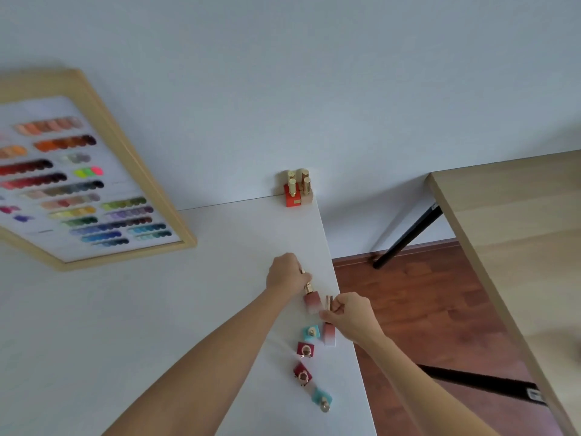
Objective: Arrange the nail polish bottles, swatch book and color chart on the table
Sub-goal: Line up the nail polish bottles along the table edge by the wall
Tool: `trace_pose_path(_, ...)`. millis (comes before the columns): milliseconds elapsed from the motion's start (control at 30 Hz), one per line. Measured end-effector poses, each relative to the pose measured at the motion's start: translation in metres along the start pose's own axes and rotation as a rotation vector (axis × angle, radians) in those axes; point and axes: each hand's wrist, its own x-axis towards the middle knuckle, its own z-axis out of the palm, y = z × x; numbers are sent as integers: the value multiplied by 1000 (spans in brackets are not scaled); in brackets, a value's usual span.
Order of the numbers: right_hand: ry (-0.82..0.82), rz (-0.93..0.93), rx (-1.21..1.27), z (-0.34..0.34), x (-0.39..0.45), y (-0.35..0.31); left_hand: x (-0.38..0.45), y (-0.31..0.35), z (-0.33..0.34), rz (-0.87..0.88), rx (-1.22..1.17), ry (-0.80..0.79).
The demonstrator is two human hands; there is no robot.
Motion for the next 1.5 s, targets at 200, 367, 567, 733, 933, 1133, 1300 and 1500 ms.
trace_pose_path(200,103,-119,-27,-10,-5,-8,-29,-11,-27,171,-43,162)
trace_pose_path(367,173,-252,5,-10,-11,-24,-64,-27,-30,256,14,151)
trace_pose_path(567,79,-298,27,-1,-20,-26,-93,-35,-23,298,62,140)
trace_pose_path(733,45,-309,-49,1,-31,-27,-104,-34,-22,253,11,111)
trace_pose_path(933,124,-313,-109,-9,-71,1,-126,-44,-24,342,6,208)
trace_pose_path(1133,-193,-351,-170,13,-125,38,-142,-40,-12,531,77,102)
trace_pose_path(1300,-63,-412,-190,40,-127,39,-136,-26,-1,489,217,67)
trace_pose_path(1500,98,-422,-170,25,-119,42,-136,-30,-9,459,281,32)
